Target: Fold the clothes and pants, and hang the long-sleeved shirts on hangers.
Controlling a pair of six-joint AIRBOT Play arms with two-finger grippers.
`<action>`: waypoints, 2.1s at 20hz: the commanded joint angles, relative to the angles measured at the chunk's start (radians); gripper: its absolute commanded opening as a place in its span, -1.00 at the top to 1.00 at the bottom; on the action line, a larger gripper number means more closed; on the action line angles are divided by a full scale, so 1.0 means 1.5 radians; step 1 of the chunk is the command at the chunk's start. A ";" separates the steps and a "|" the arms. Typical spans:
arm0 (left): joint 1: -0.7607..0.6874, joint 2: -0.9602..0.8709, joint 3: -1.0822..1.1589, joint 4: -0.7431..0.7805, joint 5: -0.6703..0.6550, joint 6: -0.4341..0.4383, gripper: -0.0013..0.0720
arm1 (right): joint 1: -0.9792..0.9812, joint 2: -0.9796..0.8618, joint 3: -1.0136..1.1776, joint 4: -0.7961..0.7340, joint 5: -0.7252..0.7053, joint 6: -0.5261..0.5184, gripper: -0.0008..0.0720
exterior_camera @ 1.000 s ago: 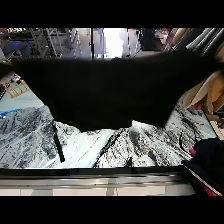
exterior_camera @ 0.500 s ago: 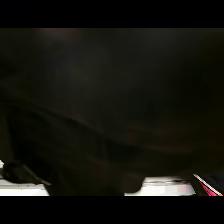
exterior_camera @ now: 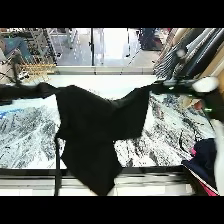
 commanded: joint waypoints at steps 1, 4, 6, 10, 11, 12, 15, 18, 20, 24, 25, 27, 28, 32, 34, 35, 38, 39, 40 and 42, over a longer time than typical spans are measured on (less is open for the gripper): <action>-0.025 -0.170 0.001 0.045 0.246 -0.027 0.94 | 0.020 -0.176 -0.013 0.033 -0.257 0.071 0.92; -0.019 -0.235 0.065 0.048 0.341 -0.024 -0.67 | 0.013 -0.204 0.016 0.025 -0.241 0.066 -0.95; 0.007 -0.235 0.104 0.070 0.315 -0.024 -0.97 | -0.009 -0.188 0.031 -0.031 -0.084 0.070 -0.84; 0.067 -0.203 0.125 0.218 0.097 -0.082 -0.67 | -0.044 -0.183 -0.014 -0.030 0.313 0.057 -0.66; 0.075 -0.196 0.125 0.288 0.023 -0.113 -0.48 | -0.037 -0.183 -0.051 -0.007 0.383 0.052 -0.66; 0.077 -0.195 0.125 0.349 -0.043 -0.147 -0.48 | -0.020 -0.183 -0.095 0.024 0.420 0.032 -0.66; 0.070 -0.195 0.123 0.450 -0.211 -0.188 -0.41 | 0.064 -0.185 -0.190 0.047 0.363 -0.022 -0.66; 0.064 -0.195 0.123 0.441 -0.252 -0.189 -0.30 | 0.148 -0.190 -0.217 0.033 0.248 -0.035 -0.66; 0.060 -0.195 0.123 0.419 -0.261 -0.188 -0.30 | 0.186 -0.203 -0.217 0.031 0.204 -0.034 -0.62; 0.054 -0.195 0.123 0.343 -0.267 -0.187 -0.30 | 0.235 -0.222 -0.211 -0.017 0.179 -0.031 0.73; 0.050 -0.195 0.123 0.325 -0.270 -0.175 -0.30 | 0.234 -0.221 -0.189 -0.070 0.178 -0.012 0.93; 0.040 -0.195 0.123 0.303 -0.276 -0.152 -0.30 | 0.211 -0.210 -0.108 -0.229 0.141 0.072 0.94; 0.033 -0.195 0.119 0.300 -0.276 -0.140 -0.31 | 0.191 -0.204 -0.060 -0.306 0.098 0.130 0.94; -0.019 -0.195 0.033 0.292 -0.227 -0.117 -0.38 | 0.092 -0.205 0.050 -0.301 -0.123 0.239 0.00; -0.048 -0.195 -0.036 0.274 -0.189 -0.118 -0.38 | 0.057 -0.202 0.062 -0.296 -0.039 0.239 -0.61; -0.059 -0.195 -0.067 0.267 -0.183 -0.118 -0.38 | 0.036 -0.202 0.062 -0.305 0.032 0.247 -0.43; -0.068 -0.195 -0.127 0.237 -0.182 -0.117 -0.38 | -0.040 -0.187 0.012 -0.242 0.205 0.199 -0.43; -0.068 -0.195 -0.137 0.226 -0.180 -0.118 -0.38 | -0.062 -0.170 -0.030 -0.184 0.233 0.164 -0.44; -0.066 -0.194 -0.144 0.219 -0.175 -0.118 -0.38 | -0.082 -0.146 -0.089 -0.112 0.248 0.119 -0.44; -0.067 -0.194 -0.151 0.219 -0.167 -0.123 -0.38 | -0.107 -0.088 -0.222 -0.001 0.255 0.038 -0.51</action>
